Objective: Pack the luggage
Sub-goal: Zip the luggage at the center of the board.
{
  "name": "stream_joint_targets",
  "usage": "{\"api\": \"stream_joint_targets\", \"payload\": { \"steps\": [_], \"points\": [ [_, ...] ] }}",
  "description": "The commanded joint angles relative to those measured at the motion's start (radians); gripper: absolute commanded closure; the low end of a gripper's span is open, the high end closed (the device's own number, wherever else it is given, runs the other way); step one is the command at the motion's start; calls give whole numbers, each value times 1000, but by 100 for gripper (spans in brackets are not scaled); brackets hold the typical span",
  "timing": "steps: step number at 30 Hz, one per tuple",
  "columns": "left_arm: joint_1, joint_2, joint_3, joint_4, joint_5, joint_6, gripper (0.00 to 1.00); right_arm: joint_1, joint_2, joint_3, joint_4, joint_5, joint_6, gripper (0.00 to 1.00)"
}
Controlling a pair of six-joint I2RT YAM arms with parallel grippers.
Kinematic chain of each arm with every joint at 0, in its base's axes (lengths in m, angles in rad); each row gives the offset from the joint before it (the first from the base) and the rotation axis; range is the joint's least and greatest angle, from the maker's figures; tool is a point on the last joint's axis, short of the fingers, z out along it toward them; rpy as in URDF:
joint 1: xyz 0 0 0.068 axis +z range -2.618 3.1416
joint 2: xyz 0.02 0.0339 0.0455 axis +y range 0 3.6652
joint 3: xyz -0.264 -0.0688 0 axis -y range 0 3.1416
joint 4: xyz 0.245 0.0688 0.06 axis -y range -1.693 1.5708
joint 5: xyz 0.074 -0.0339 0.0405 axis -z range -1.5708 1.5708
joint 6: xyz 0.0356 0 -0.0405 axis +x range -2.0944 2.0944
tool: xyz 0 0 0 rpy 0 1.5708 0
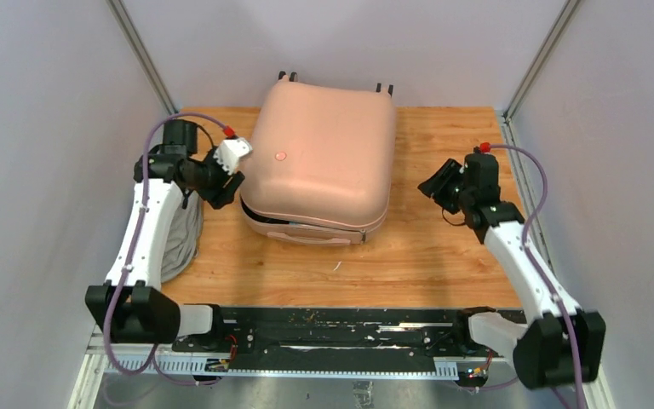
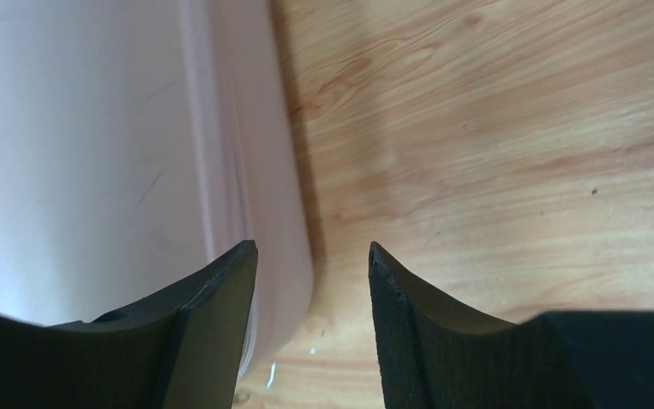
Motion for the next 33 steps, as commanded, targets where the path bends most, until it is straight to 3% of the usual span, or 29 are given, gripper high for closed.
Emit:
{"api": "stream_joint_targets", "payload": {
  "steps": [1, 6, 10, 14, 17, 24, 26, 29, 33],
  "points": [
    [178, 82, -15, -6, 128, -79, 41, -34, 207, 131, -16, 93, 18, 46],
    [224, 109, -146, 336, -103, -311, 42, -34, 534, 353, 35, 35, -10, 47],
    [224, 112, -247, 550, -199, -442, 41, -10, 825, 651, -67, -83, -32, 52],
    [222, 110, -272, 512, -138, -449, 41, 64, 1025, 890, -164, -112, -62, 52],
    [222, 46, -355, 493, -53, -364, 40, 119, 1124, 1056, -208, -132, -84, 50],
    [221, -17, -479, 418, 86, -260, 40, 162, 1328, 1435, -220, -320, -90, 47],
    [213, -41, -521, 412, 106, -242, 40, 166, 1354, 1517, -221, -359, -127, 42],
    [186, -98, -561, 395, 123, -204, 40, 147, 1288, 1442, -223, -288, -167, 34],
    [178, -172, -589, 373, 156, -186, 41, 65, 1042, 1147, -151, -141, -185, 26]
  ]
}}
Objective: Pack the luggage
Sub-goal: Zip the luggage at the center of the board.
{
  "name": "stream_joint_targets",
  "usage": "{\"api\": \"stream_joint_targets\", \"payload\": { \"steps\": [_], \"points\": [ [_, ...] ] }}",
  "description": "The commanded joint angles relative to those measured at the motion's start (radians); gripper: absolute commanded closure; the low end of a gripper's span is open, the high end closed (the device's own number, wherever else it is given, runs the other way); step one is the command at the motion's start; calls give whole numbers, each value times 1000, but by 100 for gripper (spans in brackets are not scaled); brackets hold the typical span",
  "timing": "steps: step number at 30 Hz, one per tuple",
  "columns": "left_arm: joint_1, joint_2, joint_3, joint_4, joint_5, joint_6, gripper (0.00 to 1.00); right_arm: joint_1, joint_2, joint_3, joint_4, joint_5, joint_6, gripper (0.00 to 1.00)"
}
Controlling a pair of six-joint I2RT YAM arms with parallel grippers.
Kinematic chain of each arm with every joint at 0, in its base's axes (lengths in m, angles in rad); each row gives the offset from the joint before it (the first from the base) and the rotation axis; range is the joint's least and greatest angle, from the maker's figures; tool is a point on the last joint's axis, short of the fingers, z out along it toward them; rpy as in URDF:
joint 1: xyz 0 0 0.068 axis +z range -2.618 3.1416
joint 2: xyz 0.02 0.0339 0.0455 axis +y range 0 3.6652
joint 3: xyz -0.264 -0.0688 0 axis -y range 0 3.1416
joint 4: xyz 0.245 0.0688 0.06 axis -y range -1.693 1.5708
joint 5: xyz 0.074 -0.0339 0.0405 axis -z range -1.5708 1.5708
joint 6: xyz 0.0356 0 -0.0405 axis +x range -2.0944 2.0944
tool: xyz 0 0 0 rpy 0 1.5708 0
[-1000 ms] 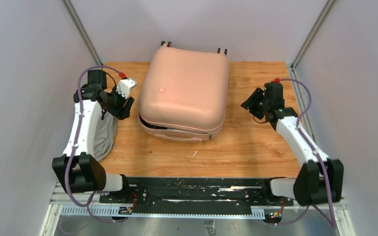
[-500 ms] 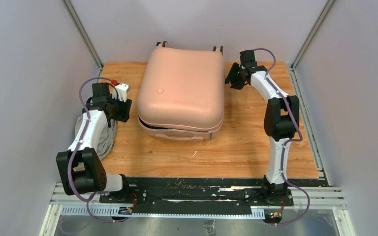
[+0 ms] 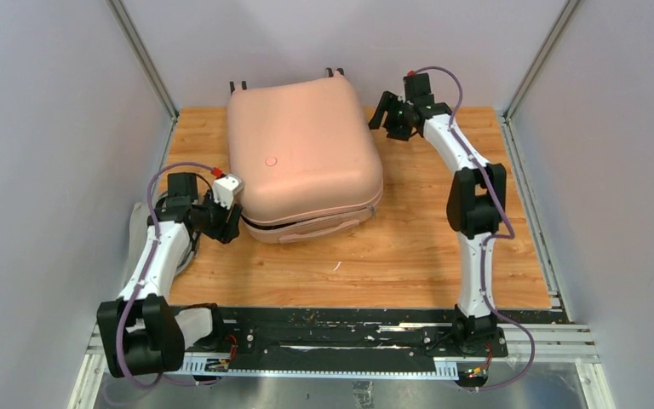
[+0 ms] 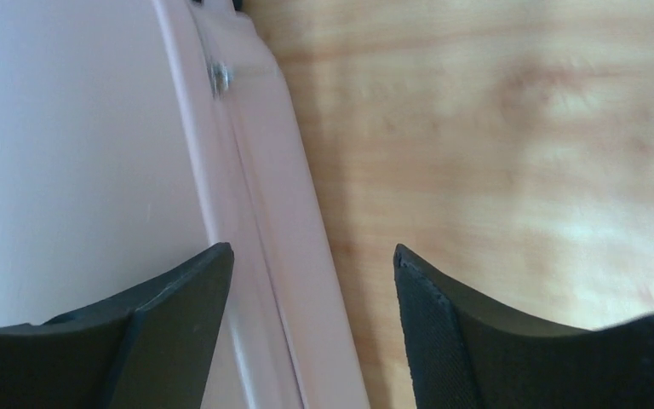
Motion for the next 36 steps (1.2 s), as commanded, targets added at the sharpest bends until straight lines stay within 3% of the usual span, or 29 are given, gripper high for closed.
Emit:
{"api": "stream_joint_targets", "payload": {
  "steps": [1, 6, 8, 12, 16, 19, 25, 30, 36],
  "points": [
    [-17, -79, -32, -53, 73, 59, 41, -48, -326, -287, 67, 33, -22, 24],
    [-15, -131, -16, -87, 46, 56, 41, -139, -650, -715, 161, 55, -39, 17],
    [-10, -141, -1, -101, 43, 45, 41, -139, -776, -876, 188, -17, -74, 16],
    [-7, -134, 42, -136, 23, 10, 40, -85, -1015, -1214, 282, -148, -111, 21],
    [13, -104, 82, -154, -31, -22, 35, 18, -1193, -1435, 432, -200, -120, 23],
    [26, -81, 101, -154, -50, -27, 33, 79, -1210, -1496, 523, -201, -131, 25],
    [48, -38, 132, -138, -79, -56, 33, 159, -1067, -1484, 637, -194, -171, 35],
    [52, 14, 134, -100, -124, -98, 33, 170, -974, -1472, 733, -188, -190, 41],
    [51, 48, 116, -56, -128, -107, 29, 180, -971, -1493, 804, -174, -194, 53]
  ]
}}
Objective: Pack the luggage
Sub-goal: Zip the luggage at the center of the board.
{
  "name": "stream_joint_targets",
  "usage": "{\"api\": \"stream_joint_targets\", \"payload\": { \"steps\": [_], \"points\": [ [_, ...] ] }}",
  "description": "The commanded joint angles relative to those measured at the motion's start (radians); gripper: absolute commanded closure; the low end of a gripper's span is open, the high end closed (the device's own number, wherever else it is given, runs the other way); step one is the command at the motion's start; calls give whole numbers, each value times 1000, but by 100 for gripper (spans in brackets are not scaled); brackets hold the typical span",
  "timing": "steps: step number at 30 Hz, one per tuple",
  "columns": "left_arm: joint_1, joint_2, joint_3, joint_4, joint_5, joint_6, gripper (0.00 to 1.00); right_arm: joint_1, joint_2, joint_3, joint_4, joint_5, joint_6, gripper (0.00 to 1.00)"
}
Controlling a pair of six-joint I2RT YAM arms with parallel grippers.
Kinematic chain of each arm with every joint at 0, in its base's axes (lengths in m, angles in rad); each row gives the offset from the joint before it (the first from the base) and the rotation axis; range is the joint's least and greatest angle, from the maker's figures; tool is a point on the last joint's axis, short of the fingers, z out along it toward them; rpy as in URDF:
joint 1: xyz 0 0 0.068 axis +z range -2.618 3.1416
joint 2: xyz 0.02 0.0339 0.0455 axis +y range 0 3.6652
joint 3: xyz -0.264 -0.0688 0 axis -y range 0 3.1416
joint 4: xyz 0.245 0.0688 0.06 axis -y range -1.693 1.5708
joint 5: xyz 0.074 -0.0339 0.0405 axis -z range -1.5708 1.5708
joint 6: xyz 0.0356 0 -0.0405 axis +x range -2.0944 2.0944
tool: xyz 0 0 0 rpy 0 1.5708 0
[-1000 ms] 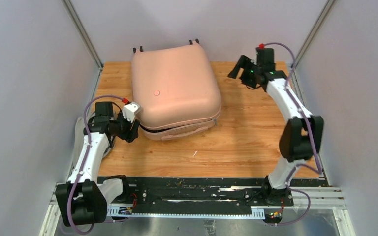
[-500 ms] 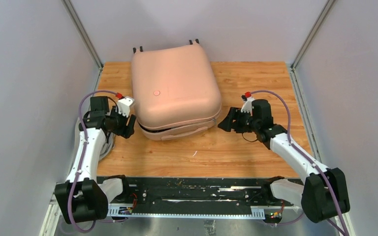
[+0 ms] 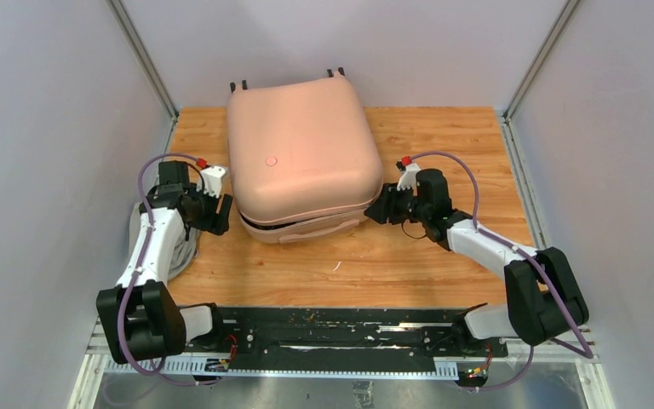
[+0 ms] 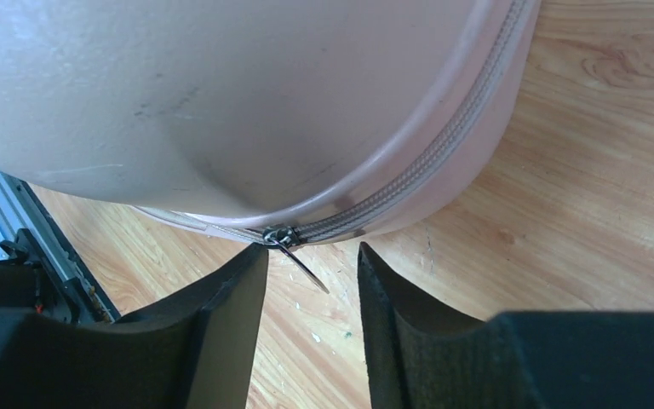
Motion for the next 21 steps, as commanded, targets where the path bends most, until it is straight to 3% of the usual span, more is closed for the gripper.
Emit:
{"api": "stream_joint_targets", "payload": {
  "steps": [1, 11, 18, 21],
  "points": [
    [7, 4, -1, 62, -5, -26, 29, 25, -17, -4, 104, 19, -34, 55],
    [7, -18, -106, 233, 125, -61, 32, 29, 10, -3, 124, 20, -28, 73],
    [8, 8, -131, 282, 183, -67, 36, 42, -13, -31, 155, 20, -8, 100],
    [7, -19, -153, 315, 241, -98, 40, 58, -32, -44, 162, 24, -4, 100]
  ]
}}
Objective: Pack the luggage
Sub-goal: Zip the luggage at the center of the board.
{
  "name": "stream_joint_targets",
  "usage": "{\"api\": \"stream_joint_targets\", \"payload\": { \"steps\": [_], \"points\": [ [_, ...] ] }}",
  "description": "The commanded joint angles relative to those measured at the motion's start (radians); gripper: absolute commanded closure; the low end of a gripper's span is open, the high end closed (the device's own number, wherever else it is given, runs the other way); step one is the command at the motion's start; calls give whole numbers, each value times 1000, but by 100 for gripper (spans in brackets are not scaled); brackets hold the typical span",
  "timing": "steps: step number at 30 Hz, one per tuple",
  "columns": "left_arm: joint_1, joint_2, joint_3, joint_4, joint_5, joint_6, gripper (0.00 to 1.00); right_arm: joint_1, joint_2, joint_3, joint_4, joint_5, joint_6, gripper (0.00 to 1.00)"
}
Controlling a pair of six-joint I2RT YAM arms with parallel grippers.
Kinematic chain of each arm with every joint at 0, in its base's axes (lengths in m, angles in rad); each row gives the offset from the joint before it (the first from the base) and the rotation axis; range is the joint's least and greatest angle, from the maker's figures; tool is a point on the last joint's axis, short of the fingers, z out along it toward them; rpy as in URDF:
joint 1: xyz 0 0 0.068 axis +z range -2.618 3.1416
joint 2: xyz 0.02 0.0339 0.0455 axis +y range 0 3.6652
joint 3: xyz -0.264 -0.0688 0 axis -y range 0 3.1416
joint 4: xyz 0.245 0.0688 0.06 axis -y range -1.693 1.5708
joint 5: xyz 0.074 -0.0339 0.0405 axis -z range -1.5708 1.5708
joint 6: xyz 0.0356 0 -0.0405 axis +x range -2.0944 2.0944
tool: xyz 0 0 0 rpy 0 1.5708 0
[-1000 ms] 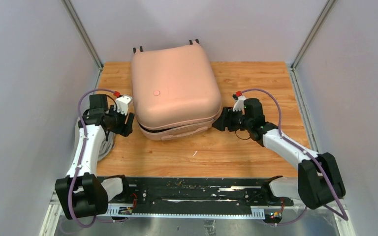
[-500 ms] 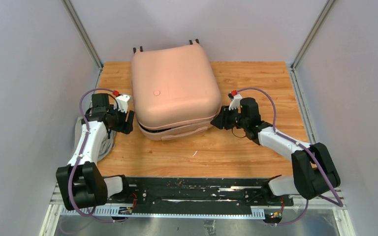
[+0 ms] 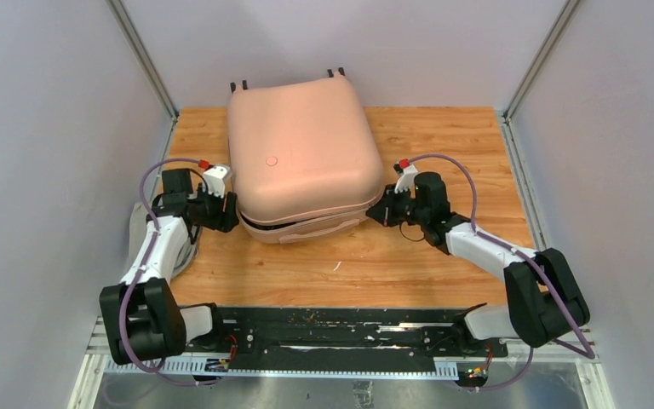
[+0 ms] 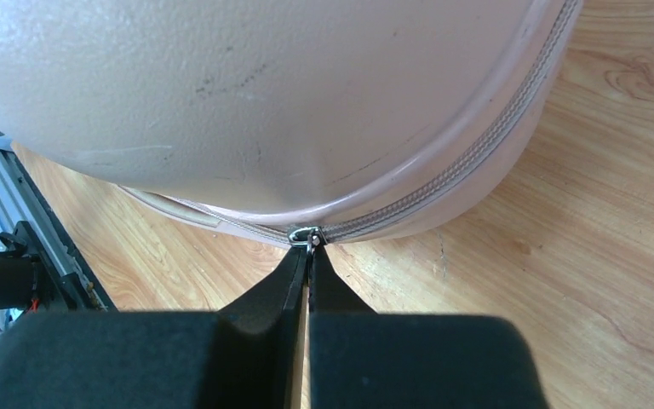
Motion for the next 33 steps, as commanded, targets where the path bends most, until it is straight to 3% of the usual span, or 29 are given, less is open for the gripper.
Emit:
{"api": "stream_joint_targets", "payload": {
  "steps": [1, 8, 16, 33],
  "points": [
    [5, -37, -42, 75, 114, -52, 40, 41, -32, -20, 87, 31, 7, 100],
    [-12, -121, -130, 121, 195, -87, 43, 136, -69, -7, 36, 106, -3, 100],
    [-63, -87, -119, 75, 212, -23, 46, 303, -81, 34, 4, 216, 3, 100],
    [-152, -115, -134, 107, 234, 2, 49, 597, 67, 162, 57, 369, 29, 100]
  ]
}}
